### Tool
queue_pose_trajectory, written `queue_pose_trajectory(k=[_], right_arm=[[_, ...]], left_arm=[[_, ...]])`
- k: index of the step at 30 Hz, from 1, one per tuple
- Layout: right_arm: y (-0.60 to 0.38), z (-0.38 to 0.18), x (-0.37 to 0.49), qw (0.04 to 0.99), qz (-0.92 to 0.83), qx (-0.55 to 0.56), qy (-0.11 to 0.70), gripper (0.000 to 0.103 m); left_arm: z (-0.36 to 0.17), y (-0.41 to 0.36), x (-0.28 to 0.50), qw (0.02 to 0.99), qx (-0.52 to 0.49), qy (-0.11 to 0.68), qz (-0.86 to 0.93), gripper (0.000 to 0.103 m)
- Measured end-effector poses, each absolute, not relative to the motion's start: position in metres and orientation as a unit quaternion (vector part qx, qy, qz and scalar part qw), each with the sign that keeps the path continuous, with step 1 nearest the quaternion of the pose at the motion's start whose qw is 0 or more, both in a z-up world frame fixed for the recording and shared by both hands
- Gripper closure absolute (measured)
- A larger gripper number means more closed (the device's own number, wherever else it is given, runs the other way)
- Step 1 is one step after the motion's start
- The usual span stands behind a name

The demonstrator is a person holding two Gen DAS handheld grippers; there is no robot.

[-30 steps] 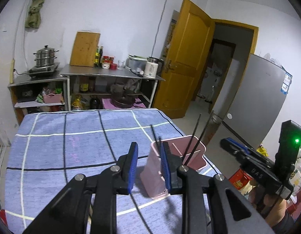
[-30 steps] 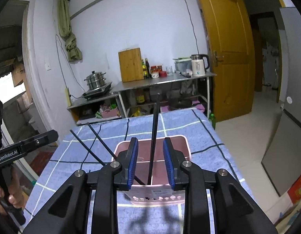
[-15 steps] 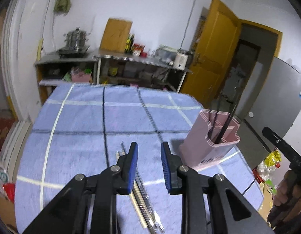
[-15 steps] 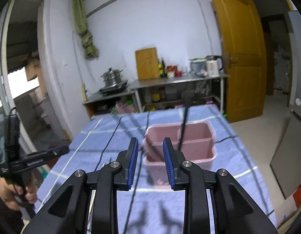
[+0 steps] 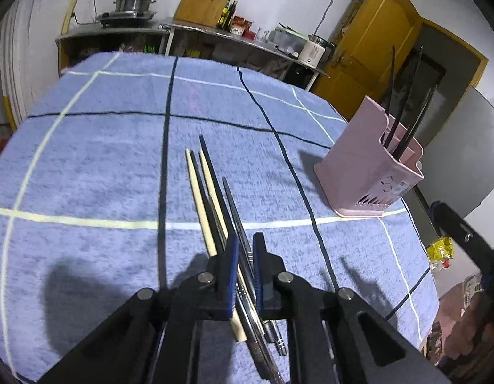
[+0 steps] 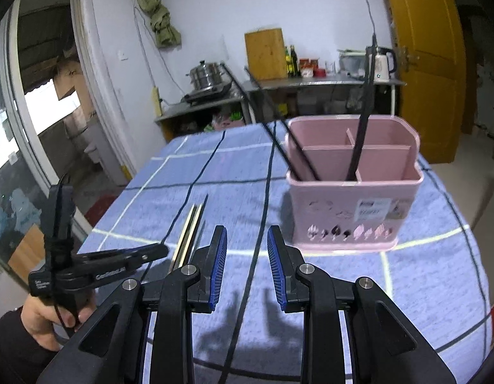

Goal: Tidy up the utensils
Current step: 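Move both tools back over the remaining chopsticks on the cloth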

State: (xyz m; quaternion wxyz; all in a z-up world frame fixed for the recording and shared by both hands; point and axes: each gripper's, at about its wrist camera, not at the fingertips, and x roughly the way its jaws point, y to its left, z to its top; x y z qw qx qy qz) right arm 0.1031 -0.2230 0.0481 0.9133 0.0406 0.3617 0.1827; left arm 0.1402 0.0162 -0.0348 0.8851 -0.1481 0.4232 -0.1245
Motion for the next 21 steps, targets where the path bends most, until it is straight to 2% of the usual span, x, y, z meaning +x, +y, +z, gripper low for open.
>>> queue_pose_trajectory(k=[8,21], right_arm=[[-0.214,0.032,0.106,0.905,0.195,0.036,0.377,0.076],[-0.204,0.016,0.111,0.896,0.199,0.038,0.396,0.076]], left_arm=[[-0.058,0.014,0.155,0.877,-0.140,0.447,-0.103,0.094],[-0.059,0.014,0.166,0.887,-0.115,0.437,-0.095,0.093]])
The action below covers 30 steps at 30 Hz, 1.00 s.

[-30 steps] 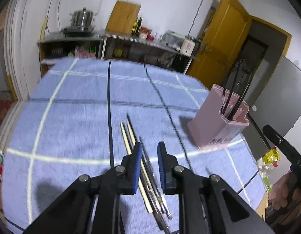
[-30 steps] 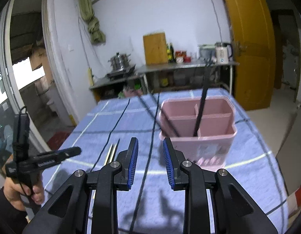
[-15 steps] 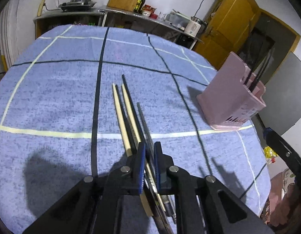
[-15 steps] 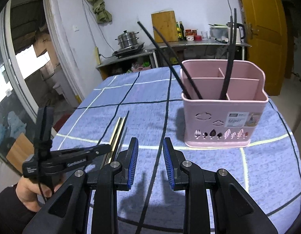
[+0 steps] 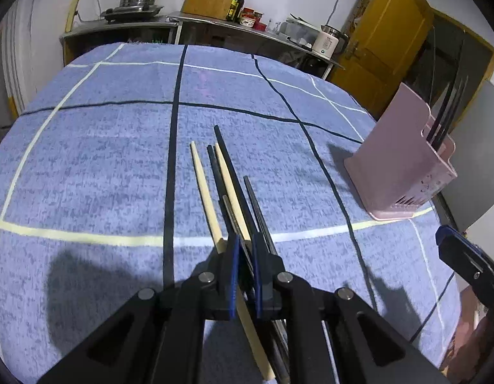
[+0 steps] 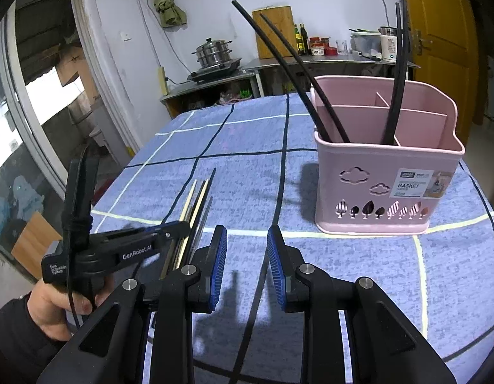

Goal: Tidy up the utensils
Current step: 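Move both tools back over the remaining chopsticks on the cloth, then close the left tool on a metal-tipped chopstick while the right tool grasps another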

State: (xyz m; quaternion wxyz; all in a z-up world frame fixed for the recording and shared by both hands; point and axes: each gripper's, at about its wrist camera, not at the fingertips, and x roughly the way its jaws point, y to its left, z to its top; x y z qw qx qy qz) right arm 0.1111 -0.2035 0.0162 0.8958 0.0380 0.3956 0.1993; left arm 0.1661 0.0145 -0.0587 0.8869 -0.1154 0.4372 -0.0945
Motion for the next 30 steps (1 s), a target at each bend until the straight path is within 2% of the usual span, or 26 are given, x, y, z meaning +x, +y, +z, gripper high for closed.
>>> queue_pose_trajectory(k=[3,13,30], right_arm=[[-0.202,0.016,0.111,0.895,0.200,0.036,0.398,0.076],[-0.181,0.004,0.118,0.884,0.224,0.031,0.410,0.076],[-0.119,-0.043,0.172,0.850,0.247,0.012,0.464,0.077]], left_arm=[[-0.060,0.010,0.166,0.893,-0.082,0.434,-0.087,0.092],[-0.062,0.049,0.155,0.887,-0.129,0.435,-0.086,0.094],[-0.055,0.061,0.153,0.895,-0.124,0.415,-0.104,0.094]])
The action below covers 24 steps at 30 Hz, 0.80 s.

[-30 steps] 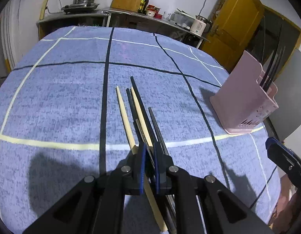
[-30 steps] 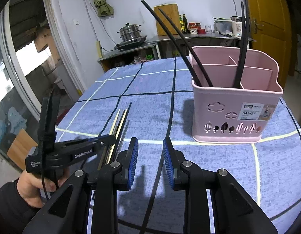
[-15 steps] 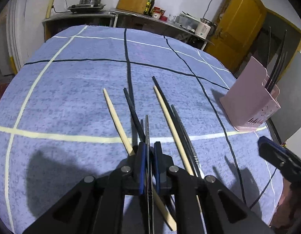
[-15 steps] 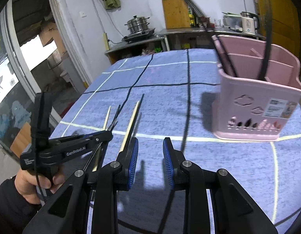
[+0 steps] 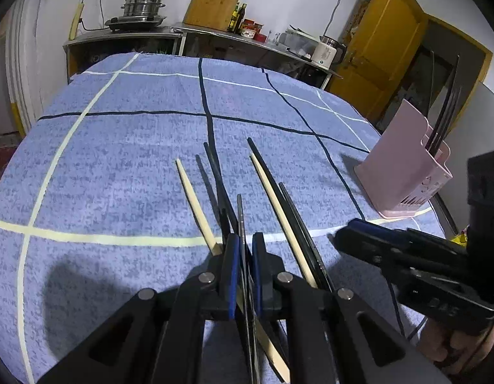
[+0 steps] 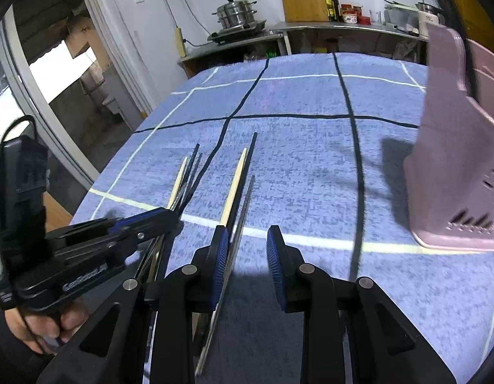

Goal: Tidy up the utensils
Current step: 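Close the left tool on a metal-tipped chopstick while the right tool grasps another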

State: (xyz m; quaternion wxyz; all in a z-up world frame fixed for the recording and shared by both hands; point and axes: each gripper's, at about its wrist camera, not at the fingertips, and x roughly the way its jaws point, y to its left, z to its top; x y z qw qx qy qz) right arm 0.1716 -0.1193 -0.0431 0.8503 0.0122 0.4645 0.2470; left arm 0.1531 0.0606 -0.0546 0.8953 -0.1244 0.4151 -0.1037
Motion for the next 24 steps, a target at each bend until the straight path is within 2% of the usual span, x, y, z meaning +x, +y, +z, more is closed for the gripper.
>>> queue_pose_trajectory(k=[8,10,24], right_arm=[[-0.102,-0.058,0.184,0.843,0.238,-0.019,0.482,0.087],[-0.101,-0.058,0.184,0.844,0.231,-0.031,0.483,0.094],[-0.094,-0.058,0.194,0.837,0.220,-0.064,0.497,0.094]], left_arm=[[-0.057,0.063,0.158,0.894,-0.120,0.418,-0.108,0.094],[-0.058,0.063,0.159,0.893,-0.120,0.420,-0.109,0.094],[-0.060,0.060,0.165,0.886,-0.110,0.438,-0.105,0.097]])
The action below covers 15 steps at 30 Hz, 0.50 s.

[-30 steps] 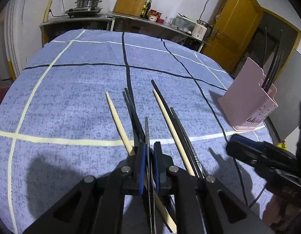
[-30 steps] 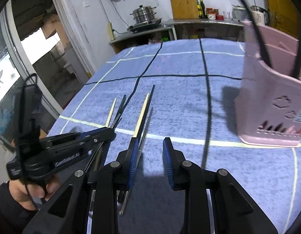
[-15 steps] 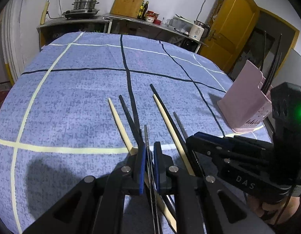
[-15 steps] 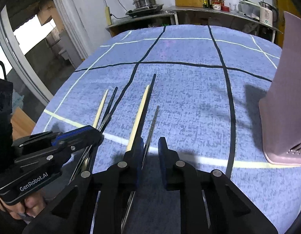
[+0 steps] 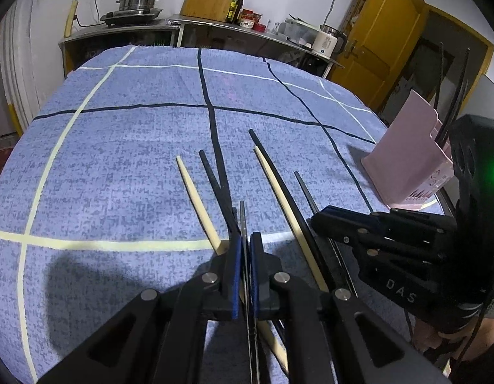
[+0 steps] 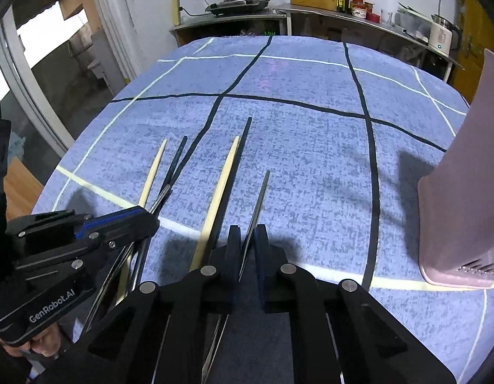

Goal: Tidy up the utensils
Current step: 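Close the left tool on a metal-tipped chopstick while the right tool grasps another, then lift both metal-tipped chopsticks upright and carry them over the pink basket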

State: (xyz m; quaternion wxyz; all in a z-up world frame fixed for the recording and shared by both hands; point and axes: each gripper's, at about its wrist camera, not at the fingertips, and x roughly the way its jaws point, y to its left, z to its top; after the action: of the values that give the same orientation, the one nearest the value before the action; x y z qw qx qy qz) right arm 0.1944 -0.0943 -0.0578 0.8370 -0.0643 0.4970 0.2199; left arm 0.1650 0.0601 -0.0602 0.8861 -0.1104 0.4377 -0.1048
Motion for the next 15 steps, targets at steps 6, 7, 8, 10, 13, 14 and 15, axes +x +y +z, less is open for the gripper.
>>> queue_pose_trajectory(k=[6,7,8,10,13,14,15], right_arm=[[-0.100,-0.053,0.194,0.840,0.221,-0.045,0.494,0.097],[-0.102,-0.051,0.192,0.842,0.222,-0.042,0.490,0.097],[-0.103,-0.048,0.191,0.843,0.224,-0.040,0.487,0.097],[-0.104,-0.040,0.188,0.847,0.227,-0.040,0.479,0.097],[-0.106,-0.027,0.182,0.853,0.233,-0.035,0.465,0.097],[-0.108,-0.021,0.179,0.856,0.235,-0.033,0.459,0.097],[-0.109,-0.016,0.177,0.858,0.237,-0.031,0.454,0.097]], left_arm=[[-0.055,0.059,0.164,0.888,-0.107,0.435,-0.103,0.098],[-0.053,0.059,0.162,0.890,-0.107,0.432,-0.104,0.098],[-0.050,0.060,0.161,0.891,-0.108,0.429,-0.104,0.098],[-0.044,0.061,0.158,0.893,-0.110,0.424,-0.106,0.098],[-0.032,0.061,0.154,0.898,-0.108,0.413,-0.108,0.098],[-0.027,0.061,0.152,0.900,-0.106,0.409,-0.109,0.098],[-0.022,0.061,0.150,0.902,-0.105,0.405,-0.110,0.098]])
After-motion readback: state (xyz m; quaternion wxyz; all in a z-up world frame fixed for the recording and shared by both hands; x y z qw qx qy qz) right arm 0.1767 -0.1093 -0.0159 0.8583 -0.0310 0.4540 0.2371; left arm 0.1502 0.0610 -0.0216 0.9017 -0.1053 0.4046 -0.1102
